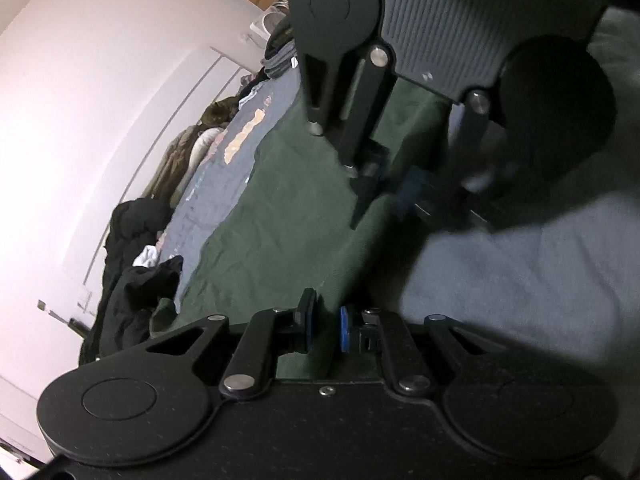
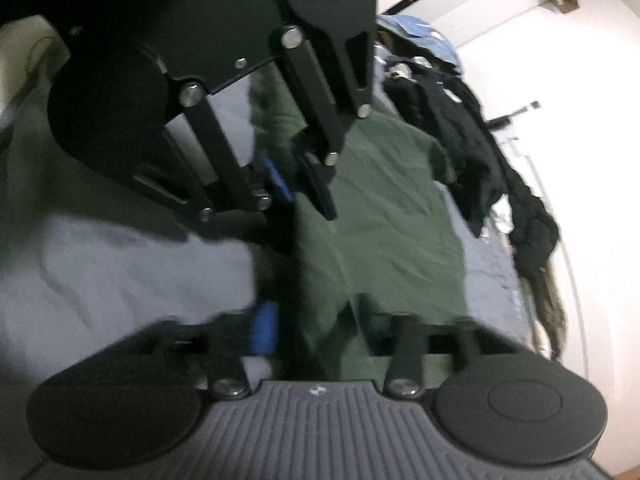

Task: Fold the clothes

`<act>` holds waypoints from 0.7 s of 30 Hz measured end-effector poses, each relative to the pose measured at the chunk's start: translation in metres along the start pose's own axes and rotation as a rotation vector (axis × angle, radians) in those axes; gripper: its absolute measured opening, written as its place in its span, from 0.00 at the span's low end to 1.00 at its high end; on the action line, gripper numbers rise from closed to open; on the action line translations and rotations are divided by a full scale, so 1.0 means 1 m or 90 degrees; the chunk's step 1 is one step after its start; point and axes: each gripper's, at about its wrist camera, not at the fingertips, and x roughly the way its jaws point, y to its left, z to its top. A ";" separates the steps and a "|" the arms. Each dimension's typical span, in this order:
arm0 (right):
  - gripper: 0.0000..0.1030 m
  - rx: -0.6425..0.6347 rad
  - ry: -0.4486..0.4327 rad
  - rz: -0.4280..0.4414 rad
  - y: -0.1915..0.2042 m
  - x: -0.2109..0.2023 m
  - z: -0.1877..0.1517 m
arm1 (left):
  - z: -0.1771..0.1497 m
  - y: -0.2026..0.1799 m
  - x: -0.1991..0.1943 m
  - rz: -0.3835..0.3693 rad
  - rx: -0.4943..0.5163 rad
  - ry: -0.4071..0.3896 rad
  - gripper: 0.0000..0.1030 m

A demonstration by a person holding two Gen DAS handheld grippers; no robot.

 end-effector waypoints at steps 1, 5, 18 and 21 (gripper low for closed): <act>0.06 -0.004 -0.001 -0.006 0.000 0.000 -0.002 | 0.000 0.000 0.000 -0.003 -0.002 0.001 0.11; 0.04 -0.008 0.000 0.009 -0.006 -0.008 -0.016 | 0.000 0.003 0.001 -0.011 -0.010 0.002 0.11; 0.04 -0.026 0.048 0.007 -0.022 -0.024 -0.070 | 0.001 0.010 0.004 -0.018 -0.029 0.001 0.11; 0.04 -0.029 0.063 0.005 -0.028 -0.024 -0.082 | 0.001 0.014 0.004 -0.020 -0.037 -0.001 0.11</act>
